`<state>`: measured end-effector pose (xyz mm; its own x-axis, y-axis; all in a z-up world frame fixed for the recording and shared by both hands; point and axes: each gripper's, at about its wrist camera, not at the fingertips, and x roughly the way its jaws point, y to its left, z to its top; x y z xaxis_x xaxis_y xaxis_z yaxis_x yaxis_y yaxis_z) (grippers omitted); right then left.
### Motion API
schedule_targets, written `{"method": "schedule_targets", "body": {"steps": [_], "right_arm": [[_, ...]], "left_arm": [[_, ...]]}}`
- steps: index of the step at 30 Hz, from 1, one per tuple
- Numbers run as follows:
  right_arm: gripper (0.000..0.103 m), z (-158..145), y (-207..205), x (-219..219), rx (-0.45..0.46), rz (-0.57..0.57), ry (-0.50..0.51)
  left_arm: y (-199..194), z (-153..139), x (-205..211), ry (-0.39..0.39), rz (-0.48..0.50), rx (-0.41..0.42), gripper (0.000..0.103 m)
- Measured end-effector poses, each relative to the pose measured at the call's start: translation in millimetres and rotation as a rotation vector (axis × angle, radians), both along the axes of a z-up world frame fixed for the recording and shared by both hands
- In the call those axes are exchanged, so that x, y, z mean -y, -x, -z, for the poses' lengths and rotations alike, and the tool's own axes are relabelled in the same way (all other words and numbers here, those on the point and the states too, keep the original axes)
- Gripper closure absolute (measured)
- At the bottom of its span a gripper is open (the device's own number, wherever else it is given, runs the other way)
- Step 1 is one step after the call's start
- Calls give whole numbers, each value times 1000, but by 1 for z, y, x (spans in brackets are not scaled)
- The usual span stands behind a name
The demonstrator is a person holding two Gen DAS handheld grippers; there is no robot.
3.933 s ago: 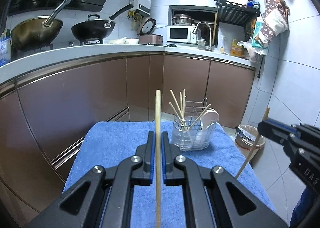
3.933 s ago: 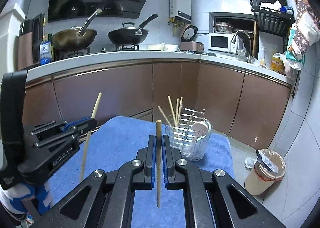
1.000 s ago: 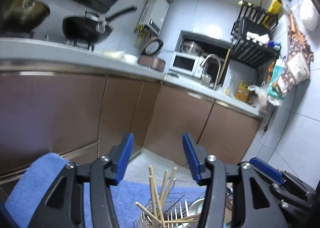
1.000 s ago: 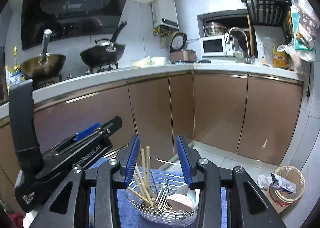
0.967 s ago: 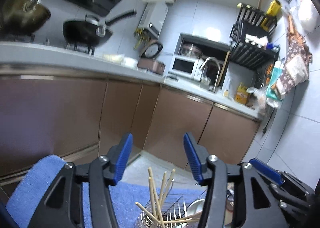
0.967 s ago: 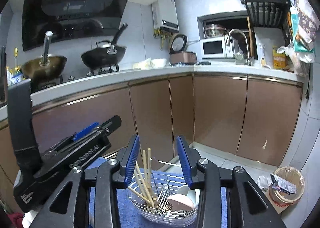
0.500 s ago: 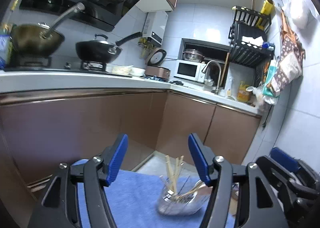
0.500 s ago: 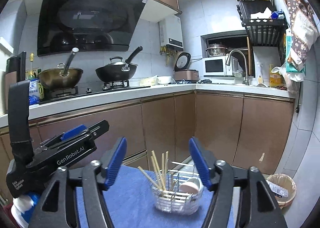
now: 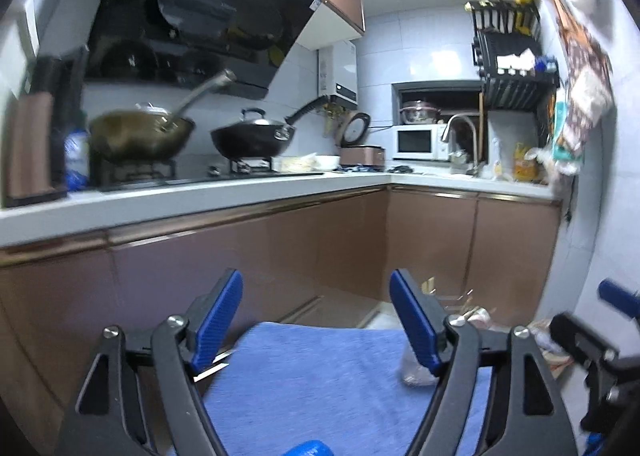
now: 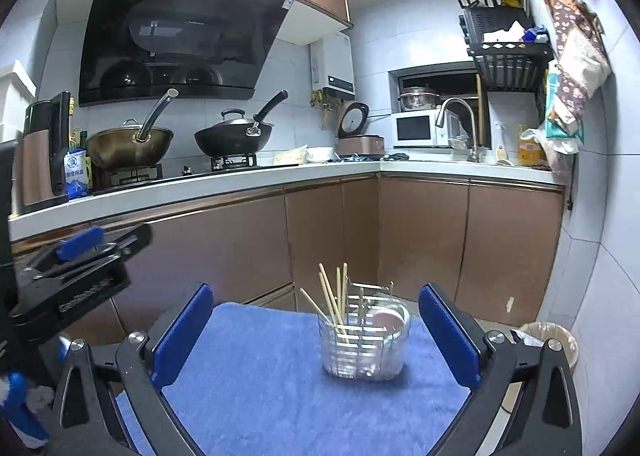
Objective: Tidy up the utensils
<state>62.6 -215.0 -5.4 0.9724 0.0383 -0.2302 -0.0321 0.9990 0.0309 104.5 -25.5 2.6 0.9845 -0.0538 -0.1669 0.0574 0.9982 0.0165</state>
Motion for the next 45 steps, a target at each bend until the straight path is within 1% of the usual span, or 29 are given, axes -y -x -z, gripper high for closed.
{"method": "schedule_targets", "body": {"steps": [2, 7, 16, 18, 28, 45], "right_arm": [[0, 3, 7, -1, -9, 16, 1], [0, 7, 29, -4, 3, 81, 25], [0, 1, 67, -23, 81, 158, 120], [0, 0, 70, -26, 83, 170, 139], [0, -1, 88, -29, 114, 211, 141], [0, 0, 103, -15, 126, 279, 122]], "left_arm": [[12, 3, -1, -33, -7, 6, 28], [41, 10, -10, -53, -12, 14, 28], [71, 11, -29, -26, 4, 19, 28], [76, 11, -33, -17, 5, 23, 28], [91, 9, -44, 5, 11, 32, 28], [94, 12, -52, 20, -2, 28, 28]]}}
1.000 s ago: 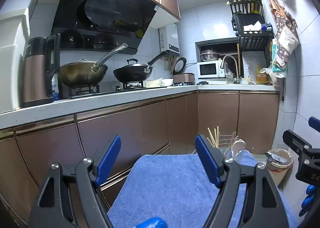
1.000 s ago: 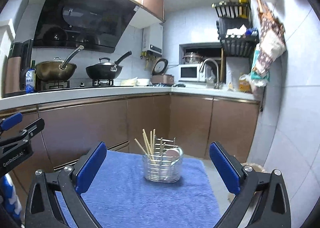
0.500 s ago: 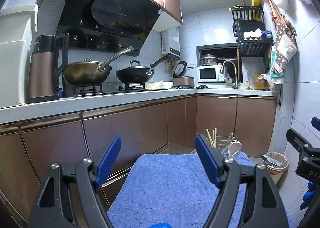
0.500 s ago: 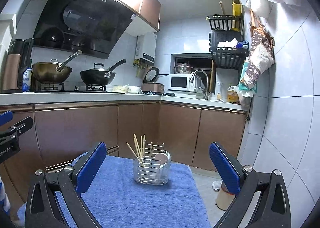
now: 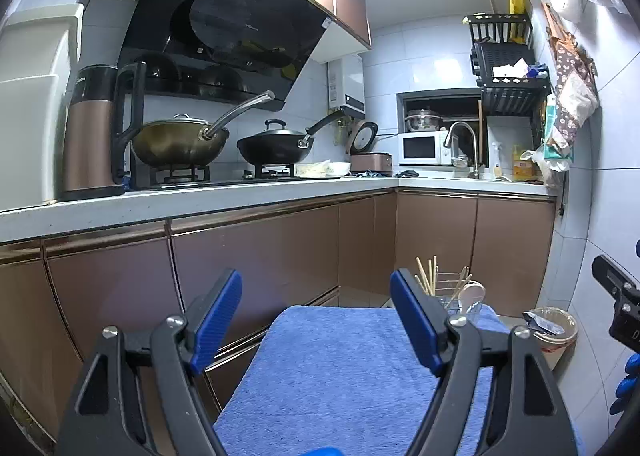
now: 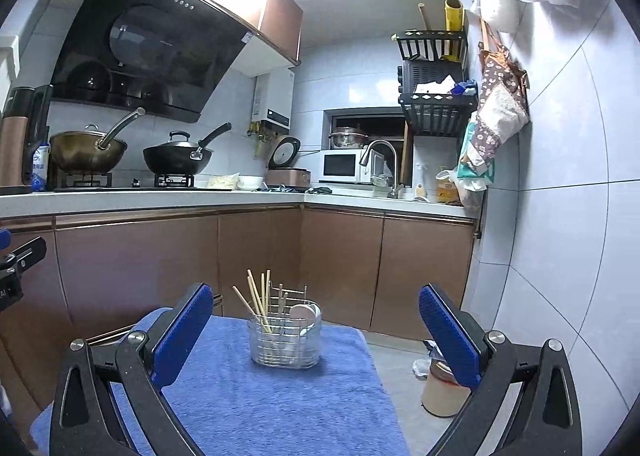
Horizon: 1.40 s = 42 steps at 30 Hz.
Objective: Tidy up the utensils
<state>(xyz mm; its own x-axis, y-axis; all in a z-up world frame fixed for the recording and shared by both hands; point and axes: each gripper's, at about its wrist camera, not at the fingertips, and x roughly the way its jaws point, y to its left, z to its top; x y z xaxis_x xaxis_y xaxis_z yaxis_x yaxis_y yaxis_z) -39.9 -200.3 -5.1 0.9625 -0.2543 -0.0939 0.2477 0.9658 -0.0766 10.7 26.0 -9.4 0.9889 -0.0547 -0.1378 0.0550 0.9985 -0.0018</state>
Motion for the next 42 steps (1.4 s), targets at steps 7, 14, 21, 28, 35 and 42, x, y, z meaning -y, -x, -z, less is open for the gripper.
{"method": "schedule_targets", "body": {"steps": [7, 14, 21, 28, 35, 42], "right_arm": [[0, 2, 3, 0, 0, 12, 1], [0, 3, 3, 1, -3, 10, 1], [0, 4, 1, 3, -14, 13, -9], [0, 11, -6, 9, -33, 11, -23], [0, 16, -12, 13, -48, 14, -32], [0, 20, -16, 14, -58, 10, -30]], "left_arm": [[0, 3, -3, 6, -15, -8, 27], [-2, 6, -5, 11, -38, -18, 28], [-7, 13, -4, 3, -62, -40, 28], [-12, 19, 3, -12, -73, -61, 28], [-16, 22, 5, -13, -82, -72, 28], [-20, 22, 1, -3, -89, -80, 27]]}}
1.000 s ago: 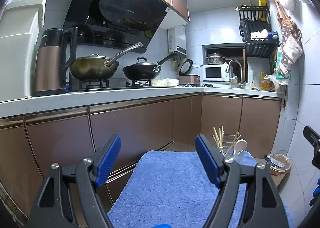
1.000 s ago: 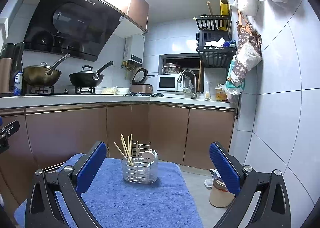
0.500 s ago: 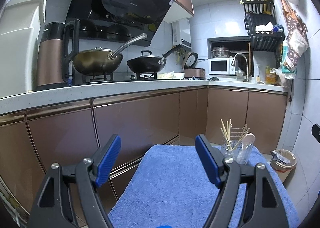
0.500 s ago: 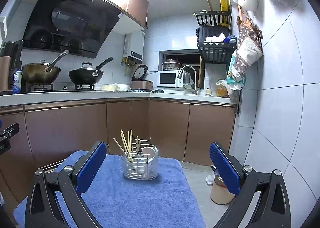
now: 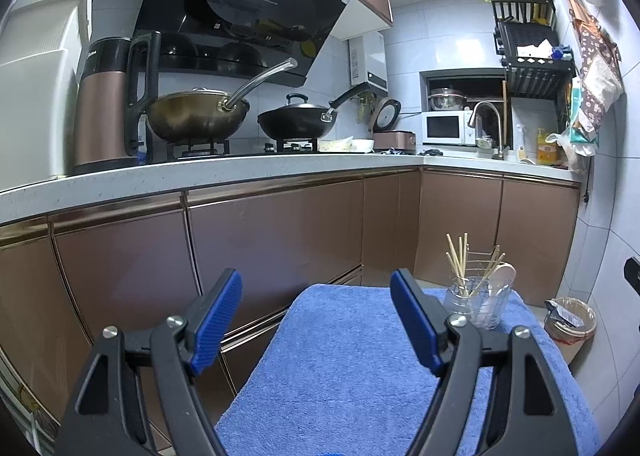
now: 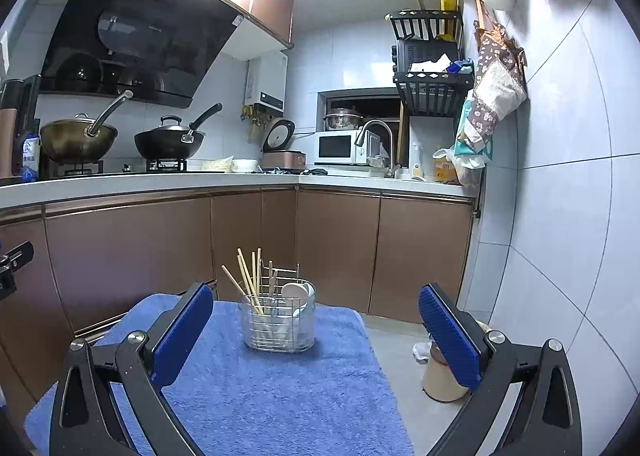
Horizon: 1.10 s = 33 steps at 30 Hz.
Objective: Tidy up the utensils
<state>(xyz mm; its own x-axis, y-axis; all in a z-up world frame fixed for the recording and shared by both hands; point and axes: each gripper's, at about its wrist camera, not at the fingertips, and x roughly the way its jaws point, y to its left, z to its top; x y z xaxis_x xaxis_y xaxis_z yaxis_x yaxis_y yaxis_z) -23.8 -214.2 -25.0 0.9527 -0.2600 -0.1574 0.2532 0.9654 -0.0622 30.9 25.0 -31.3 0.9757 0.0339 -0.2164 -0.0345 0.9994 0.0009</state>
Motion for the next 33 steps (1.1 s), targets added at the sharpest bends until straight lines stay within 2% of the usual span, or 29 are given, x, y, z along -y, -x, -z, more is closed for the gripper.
{"method": "schedule_targets", "body": {"steps": [33], "right_arm": [[0, 6, -8, 0, -23, -5, 2]], "left_arm": [[-10, 7, -4, 2, 1, -26, 28]]}}
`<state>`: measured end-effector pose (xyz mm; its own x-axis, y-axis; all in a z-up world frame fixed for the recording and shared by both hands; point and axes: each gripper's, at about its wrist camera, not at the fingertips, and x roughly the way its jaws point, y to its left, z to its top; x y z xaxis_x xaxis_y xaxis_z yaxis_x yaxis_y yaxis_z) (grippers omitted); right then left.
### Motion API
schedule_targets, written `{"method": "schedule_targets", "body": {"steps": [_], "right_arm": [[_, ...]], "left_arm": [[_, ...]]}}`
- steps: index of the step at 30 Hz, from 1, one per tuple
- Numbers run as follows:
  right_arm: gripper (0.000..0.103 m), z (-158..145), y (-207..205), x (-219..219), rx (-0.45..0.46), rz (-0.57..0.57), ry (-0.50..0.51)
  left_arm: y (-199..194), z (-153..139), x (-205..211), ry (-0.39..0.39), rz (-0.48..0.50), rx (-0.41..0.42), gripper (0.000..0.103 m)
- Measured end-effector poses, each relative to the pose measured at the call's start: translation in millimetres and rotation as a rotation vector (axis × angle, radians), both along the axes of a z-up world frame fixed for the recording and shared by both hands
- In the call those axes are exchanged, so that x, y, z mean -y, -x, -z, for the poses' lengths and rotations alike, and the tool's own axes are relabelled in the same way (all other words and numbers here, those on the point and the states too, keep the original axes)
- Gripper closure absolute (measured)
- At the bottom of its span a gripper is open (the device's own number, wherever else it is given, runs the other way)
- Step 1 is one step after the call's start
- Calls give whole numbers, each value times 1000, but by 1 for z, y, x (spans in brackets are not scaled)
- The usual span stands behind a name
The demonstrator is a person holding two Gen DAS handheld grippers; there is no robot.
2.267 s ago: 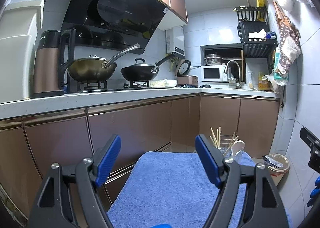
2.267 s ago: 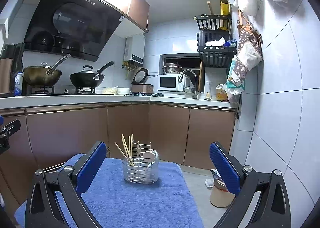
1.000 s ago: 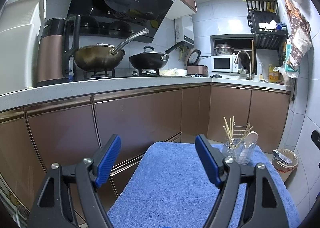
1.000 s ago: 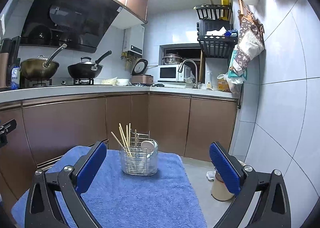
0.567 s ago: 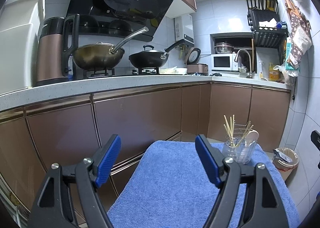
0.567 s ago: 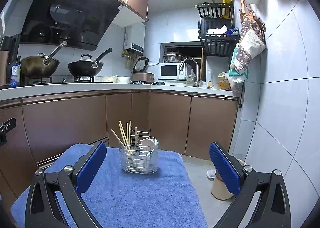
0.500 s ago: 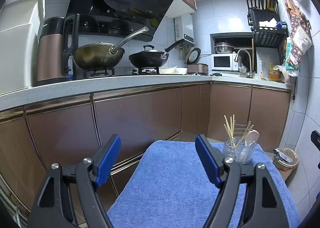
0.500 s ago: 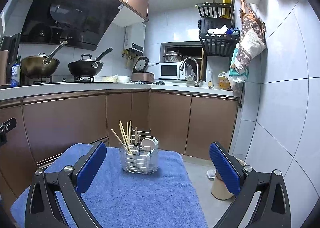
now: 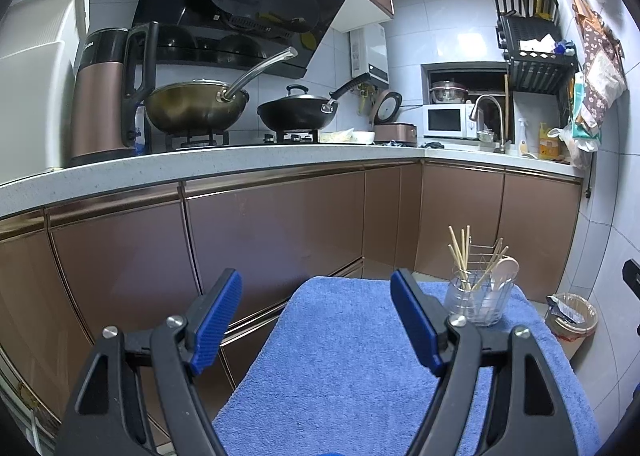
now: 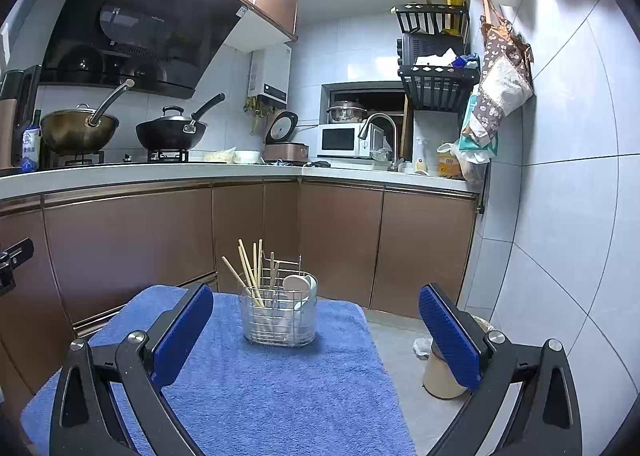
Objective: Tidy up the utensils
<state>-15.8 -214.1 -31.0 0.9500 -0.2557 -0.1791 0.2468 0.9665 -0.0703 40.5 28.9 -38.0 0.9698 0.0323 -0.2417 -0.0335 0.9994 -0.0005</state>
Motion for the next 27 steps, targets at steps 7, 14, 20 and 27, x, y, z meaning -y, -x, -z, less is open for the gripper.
{"method": "schedule_targets", "body": {"steps": [7, 14, 20, 27], "right_arm": [[0, 0, 0, -1, -1, -1, 1], [0, 3, -6, 1, -7, -7, 6], [0, 5, -11, 1, -15, -12, 10], [0, 6, -16, 1, -24, -19, 15]], "left_arm": [[-2, 2, 0, 2, 1, -3, 28], [-2, 3, -2, 6, -2, -4, 27], [-6, 5, -4, 7, -1, -11, 28], [-12, 6, -8, 12, -5, -18, 27]]}}
